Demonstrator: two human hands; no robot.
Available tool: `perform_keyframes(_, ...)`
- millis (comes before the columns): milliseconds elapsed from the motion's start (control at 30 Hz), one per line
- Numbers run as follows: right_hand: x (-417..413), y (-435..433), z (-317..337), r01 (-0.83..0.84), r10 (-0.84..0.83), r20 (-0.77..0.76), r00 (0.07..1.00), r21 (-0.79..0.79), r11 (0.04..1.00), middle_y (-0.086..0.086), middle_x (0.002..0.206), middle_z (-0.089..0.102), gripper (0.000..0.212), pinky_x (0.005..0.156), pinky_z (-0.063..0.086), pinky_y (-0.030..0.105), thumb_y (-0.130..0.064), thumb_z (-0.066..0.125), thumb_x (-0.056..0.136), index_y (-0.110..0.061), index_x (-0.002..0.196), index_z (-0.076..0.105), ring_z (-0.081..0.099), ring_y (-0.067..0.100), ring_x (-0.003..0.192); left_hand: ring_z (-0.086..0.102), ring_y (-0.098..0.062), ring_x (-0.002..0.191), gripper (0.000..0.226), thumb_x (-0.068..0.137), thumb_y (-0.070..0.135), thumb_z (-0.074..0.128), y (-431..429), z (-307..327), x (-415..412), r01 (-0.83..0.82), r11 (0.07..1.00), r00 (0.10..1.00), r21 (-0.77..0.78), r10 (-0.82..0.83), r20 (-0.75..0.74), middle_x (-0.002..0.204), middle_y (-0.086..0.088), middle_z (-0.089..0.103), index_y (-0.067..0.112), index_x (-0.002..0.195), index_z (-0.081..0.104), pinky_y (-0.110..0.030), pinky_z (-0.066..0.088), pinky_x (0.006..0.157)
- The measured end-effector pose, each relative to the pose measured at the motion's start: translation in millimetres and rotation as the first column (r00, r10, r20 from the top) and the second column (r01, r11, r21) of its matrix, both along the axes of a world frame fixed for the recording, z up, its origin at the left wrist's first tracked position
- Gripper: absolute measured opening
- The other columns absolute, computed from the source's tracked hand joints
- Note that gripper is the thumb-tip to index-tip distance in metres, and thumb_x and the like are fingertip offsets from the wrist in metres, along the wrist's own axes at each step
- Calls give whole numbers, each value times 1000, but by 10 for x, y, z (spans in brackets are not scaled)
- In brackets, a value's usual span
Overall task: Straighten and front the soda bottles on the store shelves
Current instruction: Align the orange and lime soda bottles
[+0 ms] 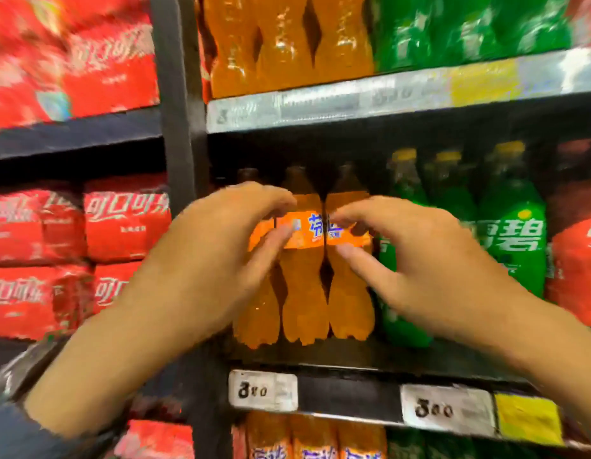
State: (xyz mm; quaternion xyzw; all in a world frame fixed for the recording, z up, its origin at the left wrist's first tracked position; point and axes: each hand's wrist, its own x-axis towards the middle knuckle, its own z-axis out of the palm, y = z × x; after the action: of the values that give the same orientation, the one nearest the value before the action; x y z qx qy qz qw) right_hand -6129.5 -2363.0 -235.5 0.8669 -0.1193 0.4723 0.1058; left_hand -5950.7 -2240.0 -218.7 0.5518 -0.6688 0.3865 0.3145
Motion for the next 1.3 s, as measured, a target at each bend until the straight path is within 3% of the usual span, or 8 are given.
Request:
perform_keyframes(233, 464, -272, 655, 132, -134, -85, 987, -28, 991, 3, 125, 60, 45, 97, 44, 39, -36, 57, 89, -22, 132, 52, 53, 22, 118, 57, -29, 109, 22, 90, 21, 54, -270, 631, 202, -527, 848, 818, 47, 492, 297, 113, -3, 59, 19, 111, 53, -44, 50, 82)
perform_keyframes(367, 619, -357, 775, 207, -204, -153, 967, 4, 978, 5, 129, 57, 51, 95, 46, 41, -43, 53, 91, -24, 138, 45, 51, 26, 120, 61, -26, 86, 11, 90, 24, 52, -339, 755, 160, -648, 761, 690, 22, 574, 441, 96, -2, 58, 20, 101, 50, -35, 39, 56)
perform_keyframes(600, 676, -391, 845, 182, -175, -165, 971, 27, 983, -3, 108, 64, 44, 77, 55, 40, -51, 55, 88, -27, 125, 54, 61, 18, 95, 60, -20, 94, 34, 94, 38, 51, -322, 837, 182, -679, 728, 658, 95, 545, 520, 108, 2, 58, 25, 126, 49, -31, 45, 64)
perform_keyframes(800, 665, -482, 792, 182, -179, -146, 973, 4, 983, -3, 129, 58, 58, 89, 52, 39, -53, 53, 88, -24, 138, 45, 55, 18, 116, 52, -4, 119, 35, 94, 35, 53, 78, 632, 339, -94, 980, 973, 176, 53, 226, 128, 14, 58, 28, 129, 57, -27, 46, 97)
perform_keyframes(900, 655, -482, 785, 138, -139, -97, 986, -14, 990, -2, 127, 59, 55, 87, 52, 39, -51, 52, 89, -26, 138, 44, 57, 17, 113, 64, -8, 103, 17, 94, 24, 58, 255, 432, 539, 321, 947, 938, -29, -322, -129, 105, 9, 70, 23, 107, 70, -18, 48, 86)
perform_keyframes(1000, 672, -430, 789, 89, -92, -51, 994, -53, 995, -3, 114, 63, 49, 82, 53, 38, -50, 51, 91, -30, 135, 47, 60, 16, 101, 66, -5, 84, 16, 95, 18, 56, 209, 192, 842, 232, 912, 845, -337, -361, -394, 87, 8, 71, 25, 93, 70, -15, 49, 74)
perform_keyframes(1133, 821, -363, 868, 74, -78, -106, 991, -38, 997, -3, 124, 60, 47, 84, 52, 38, -45, 50, 93, -29, 137, 46, 58, 17, 107, 65, 1, 94, 24, 94, 13, 55, -78, 165, 1074, 162, 974, 804, -158, -223, -551, 98, 17, 71, 30, 106, 68, -13, 48, 75)
perform_keyframes(1300, 885, -388, 892, 150, -142, -169, 975, 31, 988, -1, 113, 64, 41, 83, 53, 40, -45, 49, 92, -23, 126, 54, 60, 20, 102, 65, 4, 76, 27, 85, 7, 64, -247, 449, 1133, 184, 981, 854, -64, -192, -483, 80, 22, 69, 35, 84, 65, -8, 45, 55)
